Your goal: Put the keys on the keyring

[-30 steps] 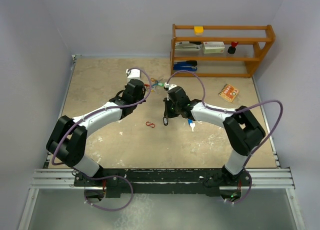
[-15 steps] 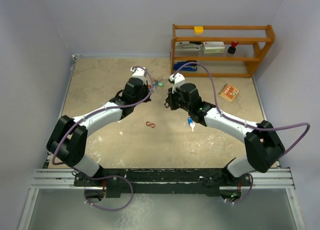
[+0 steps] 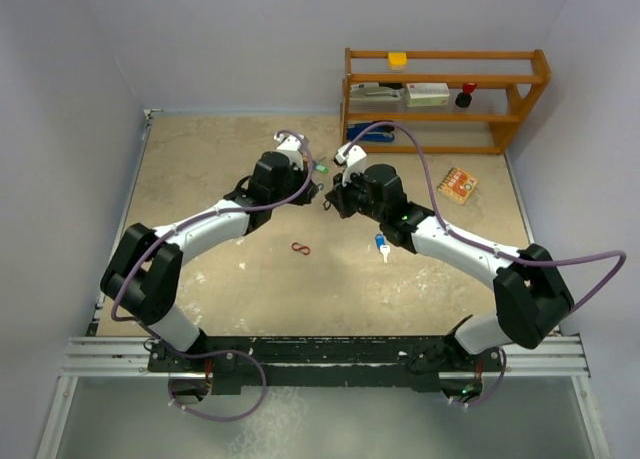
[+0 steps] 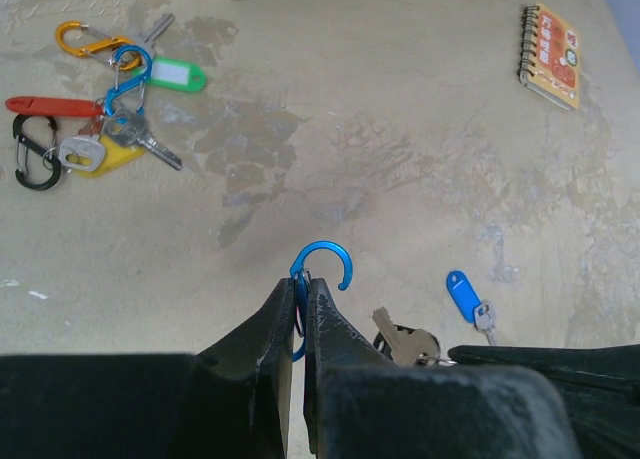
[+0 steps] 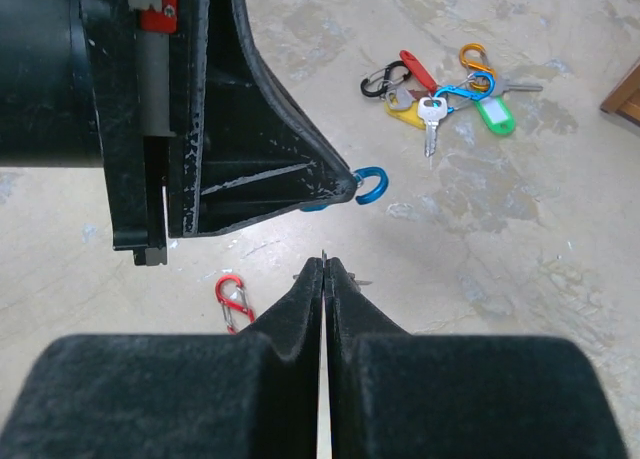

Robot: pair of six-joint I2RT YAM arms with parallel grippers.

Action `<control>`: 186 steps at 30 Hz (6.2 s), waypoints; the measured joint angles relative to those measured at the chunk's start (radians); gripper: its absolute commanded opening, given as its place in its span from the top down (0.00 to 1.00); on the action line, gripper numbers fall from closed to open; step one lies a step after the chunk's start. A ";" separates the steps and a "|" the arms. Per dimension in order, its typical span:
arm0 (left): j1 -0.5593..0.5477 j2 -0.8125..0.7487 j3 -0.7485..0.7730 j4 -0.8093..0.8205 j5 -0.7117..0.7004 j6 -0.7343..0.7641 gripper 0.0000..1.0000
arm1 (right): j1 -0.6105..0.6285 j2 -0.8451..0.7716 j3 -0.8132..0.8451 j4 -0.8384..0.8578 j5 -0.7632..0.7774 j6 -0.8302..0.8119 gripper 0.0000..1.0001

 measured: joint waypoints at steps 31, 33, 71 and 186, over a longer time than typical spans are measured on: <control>-0.048 0.023 0.069 -0.109 0.037 0.051 1.00 | 0.000 0.041 0.000 -0.001 -0.001 -0.016 1.00; -0.049 0.023 0.069 -0.111 0.037 0.051 1.00 | -0.001 0.042 0.000 -0.002 0.007 -0.018 1.00; -0.071 0.022 0.069 -0.140 0.036 0.077 1.00 | -0.029 0.062 0.000 -0.001 0.014 -0.021 1.00; -0.243 -0.111 -0.223 -0.291 -0.299 -0.292 0.27 | -0.130 -0.038 -0.072 -0.397 0.230 0.263 0.34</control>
